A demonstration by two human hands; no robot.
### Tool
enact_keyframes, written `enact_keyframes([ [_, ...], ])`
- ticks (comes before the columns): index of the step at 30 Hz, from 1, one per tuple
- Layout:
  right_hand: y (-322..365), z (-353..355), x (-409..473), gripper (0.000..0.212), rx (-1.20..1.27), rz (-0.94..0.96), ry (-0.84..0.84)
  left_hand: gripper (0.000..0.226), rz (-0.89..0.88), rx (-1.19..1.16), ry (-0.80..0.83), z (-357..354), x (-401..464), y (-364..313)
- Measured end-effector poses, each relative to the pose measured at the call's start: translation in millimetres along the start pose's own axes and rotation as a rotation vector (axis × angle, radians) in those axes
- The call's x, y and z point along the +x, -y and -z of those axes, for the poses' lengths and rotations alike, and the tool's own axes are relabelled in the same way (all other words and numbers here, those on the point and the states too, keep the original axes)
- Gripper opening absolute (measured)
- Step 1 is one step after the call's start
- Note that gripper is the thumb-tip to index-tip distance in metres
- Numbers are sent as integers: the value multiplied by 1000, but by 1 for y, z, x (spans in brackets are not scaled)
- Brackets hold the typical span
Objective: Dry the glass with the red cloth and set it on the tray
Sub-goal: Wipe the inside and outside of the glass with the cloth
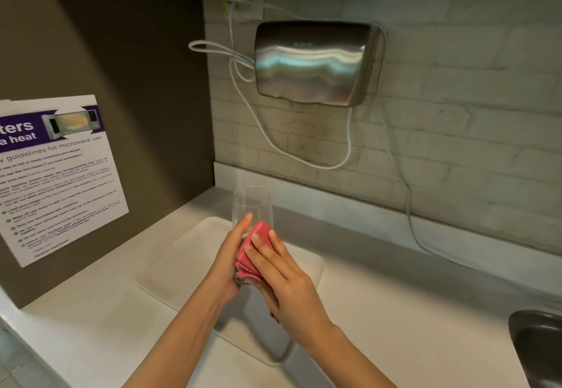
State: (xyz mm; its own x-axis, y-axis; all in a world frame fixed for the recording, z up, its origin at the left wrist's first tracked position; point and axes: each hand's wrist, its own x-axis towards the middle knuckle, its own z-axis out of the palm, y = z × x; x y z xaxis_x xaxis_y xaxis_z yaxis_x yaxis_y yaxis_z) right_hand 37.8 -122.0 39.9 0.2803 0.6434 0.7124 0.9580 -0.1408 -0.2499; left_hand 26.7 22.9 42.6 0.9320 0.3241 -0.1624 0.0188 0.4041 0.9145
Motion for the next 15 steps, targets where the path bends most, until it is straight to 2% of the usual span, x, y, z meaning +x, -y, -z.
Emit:
enact_keyframes([
  [3,-6,-3,1,51,-44,85,-77,55,41,-93,8,1,2,2],
  [6,-16,-2,-6,30,-26,146,-85,66,74,-147,-4,1,1,2],
  [10,-27,6,-18,31,34,139,-61,78,74,-189,-85,0,2,9],
  [12,-33,10,-27,30,71,81,-101,70,50,-298,-126,0,3,8],
  [13,-36,13,-31,31,107,12,-117,67,44,-358,-131,1,3,7],
  [15,-36,17,-36,46,214,-208,-174,70,36,-427,-124,5,3,6],
])
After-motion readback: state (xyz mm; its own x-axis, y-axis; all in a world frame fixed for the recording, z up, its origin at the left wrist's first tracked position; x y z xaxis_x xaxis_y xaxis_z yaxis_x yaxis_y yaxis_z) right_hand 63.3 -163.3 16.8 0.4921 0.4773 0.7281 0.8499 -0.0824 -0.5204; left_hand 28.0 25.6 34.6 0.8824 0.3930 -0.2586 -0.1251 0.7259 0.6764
